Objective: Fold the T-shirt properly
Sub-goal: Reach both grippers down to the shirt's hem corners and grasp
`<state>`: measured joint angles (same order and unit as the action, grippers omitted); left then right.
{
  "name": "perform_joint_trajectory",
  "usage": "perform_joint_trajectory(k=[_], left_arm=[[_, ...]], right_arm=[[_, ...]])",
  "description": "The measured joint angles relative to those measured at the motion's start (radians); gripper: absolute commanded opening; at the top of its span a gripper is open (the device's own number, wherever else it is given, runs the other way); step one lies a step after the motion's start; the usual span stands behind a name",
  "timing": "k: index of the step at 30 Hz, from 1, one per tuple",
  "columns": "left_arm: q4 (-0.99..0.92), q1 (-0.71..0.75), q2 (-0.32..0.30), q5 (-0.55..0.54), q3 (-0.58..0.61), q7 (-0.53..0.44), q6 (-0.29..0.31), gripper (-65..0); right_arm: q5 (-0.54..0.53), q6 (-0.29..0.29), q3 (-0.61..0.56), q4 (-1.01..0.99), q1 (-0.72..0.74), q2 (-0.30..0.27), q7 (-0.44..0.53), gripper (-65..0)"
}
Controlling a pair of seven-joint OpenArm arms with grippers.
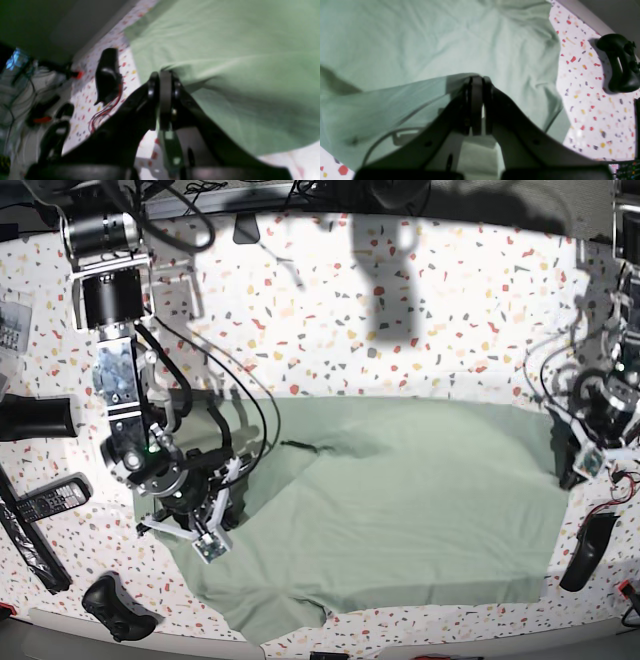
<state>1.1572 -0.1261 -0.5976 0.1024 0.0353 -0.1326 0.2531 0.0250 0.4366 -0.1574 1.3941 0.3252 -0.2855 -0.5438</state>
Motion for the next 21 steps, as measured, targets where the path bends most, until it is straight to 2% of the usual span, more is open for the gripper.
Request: perform_joint_trajectory(k=[7,13,18,21], left_arm=[[-0.222,-0.100,0.071,-0.085,-0.002,0.001,-0.007,-65.0],[-0.249,-0.096,0.077,-0.107,-0.002,-0.002,-0.007,-65.0],[-0.250,-0.096,0.082,-0.107,-0.002,-0.153,-0.007,-65.0],[-0.249,-0.100,0.087,-0.110,-0.002,-0.172,-0.010,-65.0]], right_arm=[[-0.001,0.000,0.000,-0.040,0.024,0.000,0.000,-65.0],[-0.001,0.000,0.000,-0.079,0.034,0.001,0.051,-65.0],[0.000,0.000,0.000,-0.214,0.101,0.003,0.058,-65.0],[0.000,0.000,0.000,-0.297,0.152,0.003,0.058,-65.0]])
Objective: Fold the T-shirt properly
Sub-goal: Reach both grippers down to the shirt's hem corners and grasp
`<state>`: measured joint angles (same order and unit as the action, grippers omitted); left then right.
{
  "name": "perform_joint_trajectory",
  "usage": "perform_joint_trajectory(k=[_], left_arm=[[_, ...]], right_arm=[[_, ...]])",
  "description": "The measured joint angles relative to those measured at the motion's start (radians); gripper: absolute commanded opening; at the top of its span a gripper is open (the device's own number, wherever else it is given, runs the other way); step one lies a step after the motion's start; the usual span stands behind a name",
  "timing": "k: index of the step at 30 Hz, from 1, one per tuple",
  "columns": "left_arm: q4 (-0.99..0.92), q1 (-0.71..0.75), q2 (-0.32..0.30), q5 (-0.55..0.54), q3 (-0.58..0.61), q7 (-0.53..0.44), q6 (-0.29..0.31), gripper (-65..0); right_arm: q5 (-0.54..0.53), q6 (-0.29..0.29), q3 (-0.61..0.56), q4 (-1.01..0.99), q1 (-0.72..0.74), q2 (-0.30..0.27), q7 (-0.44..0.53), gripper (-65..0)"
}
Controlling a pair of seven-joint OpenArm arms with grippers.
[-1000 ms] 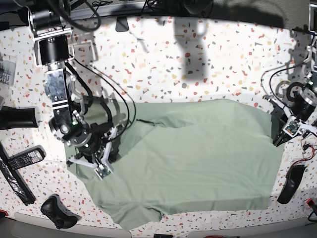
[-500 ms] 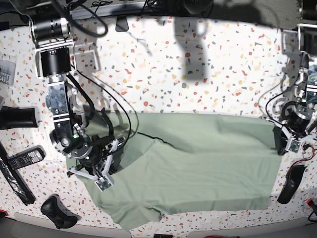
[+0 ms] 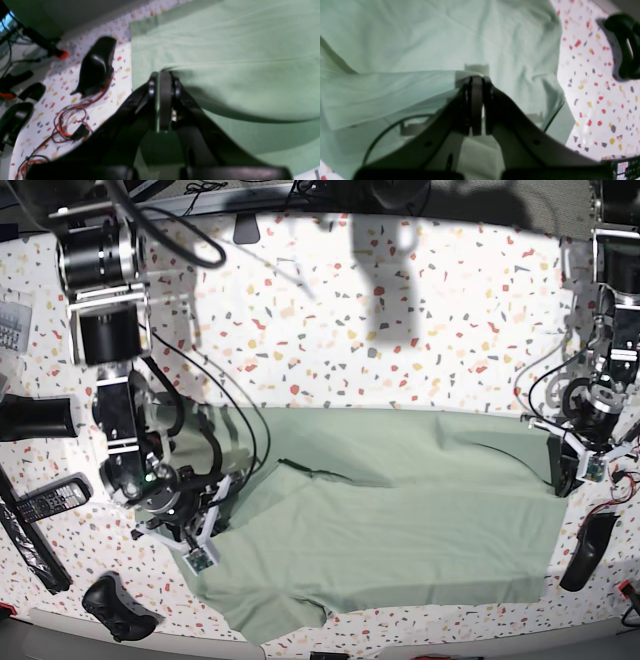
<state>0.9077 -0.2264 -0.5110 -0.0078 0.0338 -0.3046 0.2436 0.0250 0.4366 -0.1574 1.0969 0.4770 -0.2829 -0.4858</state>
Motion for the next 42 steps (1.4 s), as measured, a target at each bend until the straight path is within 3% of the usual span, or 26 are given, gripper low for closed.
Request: perform_joint_trajectory(k=[4,10,13,15,20,22,27,35,37,40,42], left_arm=[[0.000,0.002,0.004,0.001,0.000,0.015,0.004,-65.0],[0.000,0.002,0.004,0.000,0.000,0.024,0.003,-65.0],[0.000,0.002,0.004,0.000,0.000,0.024,0.003,-65.0],[0.000,0.002,0.004,0.000,0.000,0.024,0.003,-65.0],[0.000,0.005,0.004,0.000,0.000,0.024,0.003,-65.0],[0.000,0.005,0.004,0.000,0.000,0.024,0.003,-65.0],[0.000,0.005,0.004,0.000,0.000,0.024,0.003,-65.0],[0.000,0.004,0.004,0.000,0.000,0.024,-0.001,-65.0],[0.000,0.004,0.004,0.001,0.000,0.024,-0.038,-64.5],[-0.001,-0.019,0.006,-0.053,0.000,0.095,-0.110,-47.1],[-0.001,-0.059,0.005,-0.107,0.000,0.191,-0.137,-44.2]], right_arm=[[0.000,0.000,0.000,-0.068,0.061,0.010,0.003,-65.0],[0.003,0.000,0.001,-0.107,0.067,0.069,0.016,-65.0],[0.039,0.000,0.001,-0.107,0.067,0.081,0.106,-40.7],[0.086,0.000,0.001,-0.107,0.071,0.081,0.163,-33.4],[0.105,-0.116,0.002,-0.107,0.071,0.080,0.163,-33.4],[0.087,-0.116,0.002,-0.107,0.072,0.079,0.150,-33.4],[-0.028,-0.116,0.002,-0.107,0.071,0.081,-0.025,-33.4],[-0.067,-0.116,0.002,-0.107,0.069,0.080,-0.047,-33.4],[-0.105,-0.116,0.002,-0.107,0.071,0.081,-0.066,-33.4],[-0.132,-0.116,0.002,-0.107,0.071,0.080,-0.091,-33.4],[-0.132,-0.116,0.002,-0.107,0.071,0.080,-0.100,-33.4]])
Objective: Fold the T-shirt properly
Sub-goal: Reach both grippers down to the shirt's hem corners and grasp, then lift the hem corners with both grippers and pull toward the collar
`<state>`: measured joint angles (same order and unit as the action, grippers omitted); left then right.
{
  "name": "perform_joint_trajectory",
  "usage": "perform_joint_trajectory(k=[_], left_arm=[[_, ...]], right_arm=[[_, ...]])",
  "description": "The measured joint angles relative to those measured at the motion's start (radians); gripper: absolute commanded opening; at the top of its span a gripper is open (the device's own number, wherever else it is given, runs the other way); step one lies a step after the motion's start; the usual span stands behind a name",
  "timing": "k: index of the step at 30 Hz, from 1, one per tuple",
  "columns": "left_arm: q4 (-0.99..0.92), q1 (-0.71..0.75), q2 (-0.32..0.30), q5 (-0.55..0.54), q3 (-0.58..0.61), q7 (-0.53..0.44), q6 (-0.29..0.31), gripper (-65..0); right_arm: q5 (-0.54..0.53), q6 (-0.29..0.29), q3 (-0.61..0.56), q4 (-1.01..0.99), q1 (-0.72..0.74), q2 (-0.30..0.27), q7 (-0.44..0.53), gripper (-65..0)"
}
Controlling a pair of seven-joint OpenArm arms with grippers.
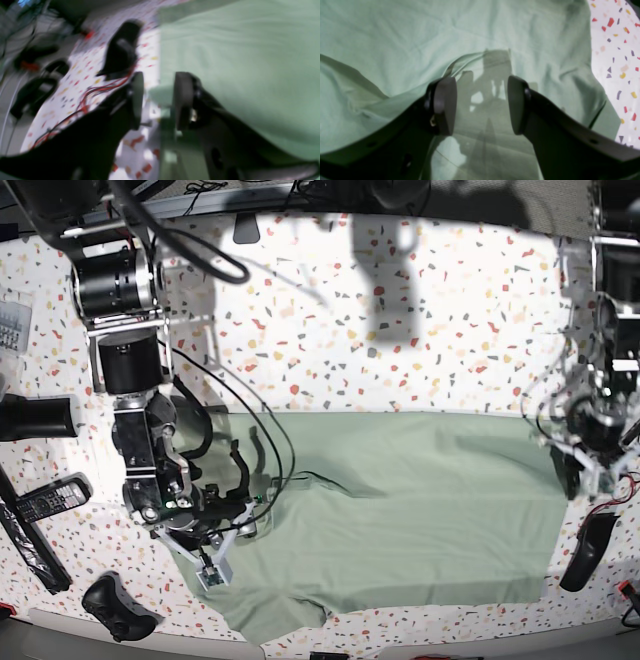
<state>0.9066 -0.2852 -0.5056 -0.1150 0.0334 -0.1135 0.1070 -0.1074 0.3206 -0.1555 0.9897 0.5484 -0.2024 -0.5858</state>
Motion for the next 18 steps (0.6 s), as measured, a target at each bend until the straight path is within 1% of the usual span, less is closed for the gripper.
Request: perform_joint_trajectory(k=[2,5,7,8,9,10,13,14,15,16,17,18], left_arm=[[0.000,-0.038,-0.002,-0.022,0.000,0.071,0.000,-44.3],[0.001,-0.050,-0.002,-0.024,0.000,0.094,0.002,-44.3],[0.001,-0.040,-0.002,-0.025,0.000,0.143,0.010,-44.3],[0.000,-0.036,-0.002,-0.054,0.000,0.178,0.029,-44.3],[0.000,-0.034,-0.003,-0.084,0.000,0.219,0.066,-44.3],[0.000,-0.034,-0.005,-0.137,0.000,0.248,0.114,-44.3],[-0.001,-0.034,-0.004,-0.320,0.000,0.256,0.263,-44.3],[0.001,-0.034,-0.005,-0.365,0.000,0.254,0.299,-44.3],[0.001,-0.034,-0.004,-0.383,0.000,0.244,0.314,-44.3],[0.001,-0.037,-0.002,-0.378,0.000,0.241,0.313,-44.4],[0.001,-0.037,-0.001,-0.369,0.000,0.244,0.307,-44.4],[0.001,-0.037,0.002,-0.349,0.000,0.249,0.287,-44.4]], right_arm=[[0.001,0.000,0.000,0.000,0.000,0.000,0.000,-33.4],[0.001,0.000,0.000,0.000,0.000,0.000,-0.005,-33.4],[0.001,0.000,0.000,0.000,0.000,0.000,-0.033,-33.4],[0.001,0.000,0.000,0.000,-0.001,0.000,-0.042,-33.4],[0.001,0.000,0.000,0.000,-0.002,0.000,-0.044,-33.4],[0.001,0.000,0.000,0.000,-0.003,0.000,-0.044,-33.4],[-0.010,0.000,0.000,0.000,-0.021,-0.001,-0.008,-33.4],[-0.030,0.000,0.002,0.000,-0.032,-0.004,-0.002,-33.4],[-0.045,0.000,0.011,0.000,-0.047,-0.005,0.005,-33.4],[-0.053,0.000,0.026,0.000,-0.063,-0.005,0.011,-33.4],[-0.060,0.000,0.041,0.000,-0.077,-0.005,0.012,-33.4],[-0.064,0.000,0.059,0.000,-0.093,-0.005,0.008,-33.4]])
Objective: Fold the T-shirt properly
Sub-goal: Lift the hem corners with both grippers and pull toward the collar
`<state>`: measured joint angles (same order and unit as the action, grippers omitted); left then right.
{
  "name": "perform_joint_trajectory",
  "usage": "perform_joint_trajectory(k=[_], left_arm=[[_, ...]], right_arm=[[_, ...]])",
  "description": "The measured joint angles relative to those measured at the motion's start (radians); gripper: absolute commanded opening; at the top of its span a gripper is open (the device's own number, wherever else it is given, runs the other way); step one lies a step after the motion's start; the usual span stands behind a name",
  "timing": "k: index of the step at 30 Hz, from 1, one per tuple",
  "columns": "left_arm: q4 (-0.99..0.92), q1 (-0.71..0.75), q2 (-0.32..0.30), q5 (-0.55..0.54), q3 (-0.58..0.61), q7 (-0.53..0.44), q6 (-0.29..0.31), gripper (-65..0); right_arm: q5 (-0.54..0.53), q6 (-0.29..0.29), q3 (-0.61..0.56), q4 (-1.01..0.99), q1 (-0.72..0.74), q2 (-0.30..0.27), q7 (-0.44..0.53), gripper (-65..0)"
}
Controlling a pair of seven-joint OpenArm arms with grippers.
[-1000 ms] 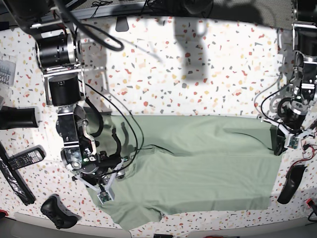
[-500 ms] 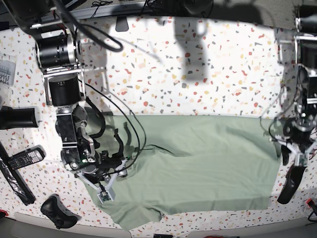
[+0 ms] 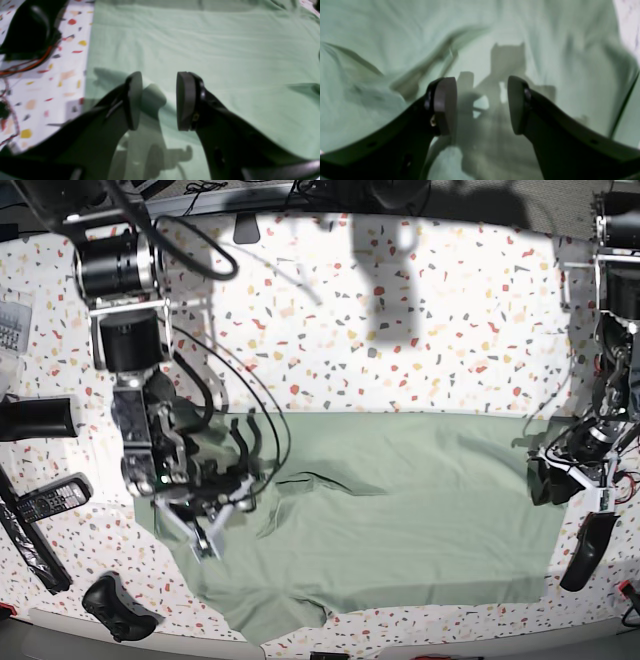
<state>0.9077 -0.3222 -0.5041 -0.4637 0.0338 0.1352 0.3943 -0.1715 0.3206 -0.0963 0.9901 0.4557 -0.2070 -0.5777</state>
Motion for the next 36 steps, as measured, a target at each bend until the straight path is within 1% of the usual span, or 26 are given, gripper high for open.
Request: perform_joint_trajectory(k=[2,4,6,9,10,11,13,15,20,33,36], left_arm=[[0.000,-0.003,0.008,0.007,-0.001,0.093,-0.055,-44.4],[0.000,0.001,0.014,0.012,0.000,0.163,-0.049,-44.6],[0.000,0.005,0.019,0.012,0.000,0.189,-0.049,-44.9],[0.000,0.026,0.028,0.012,0.000,0.186,-0.058,-45.0],[0.000,0.035,0.031,0.011,0.000,0.211,-0.078,-45.0],[0.000,0.047,0.040,0.013,0.000,0.216,-0.082,-45.0],[0.003,0.050,0.044,0.027,-0.001,0.278,-0.078,-45.0],[0.007,0.043,0.040,0.046,-0.002,0.318,-0.079,-45.0],[0.008,0.047,0.022,0.042,-0.002,0.338,-0.076,-44.9],[0.008,0.048,0.022,0.042,-0.002,0.336,-0.076,-44.9],[0.013,0.063,0.022,0.042,-0.002,0.323,-0.076,-45.0]], right_arm=[[0.003,0.000,0.040,0.000,-0.023,0.002,-0.013,-33.4],[0.039,0.000,0.085,0.000,-0.043,0.002,-0.012,-33.4],[0.072,0.000,0.127,0.000,-0.068,0.002,0.008,-33.4],[0.101,0.001,0.170,0.004,-0.114,0.002,0.048,-33.4],[0.111,0.001,0.178,0.005,-0.127,0.002,0.058,-33.4],[0.115,0.004,0.178,0.007,-0.136,0.002,0.058,-33.4],[0.116,0.005,0.178,0.008,-0.141,0.002,0.050,-33.4],[0.116,0.027,0.178,0.008,-0.142,0.002,0.045,-33.4],[0.114,0.035,0.178,0.008,-0.140,0.001,0.031,-33.4],[0.115,0.035,0.178,0.035,-0.143,0.002,-0.013,-33.4],[0.116,0.053,0.178,0.081,-0.170,0.002,-0.019,-33.4]])
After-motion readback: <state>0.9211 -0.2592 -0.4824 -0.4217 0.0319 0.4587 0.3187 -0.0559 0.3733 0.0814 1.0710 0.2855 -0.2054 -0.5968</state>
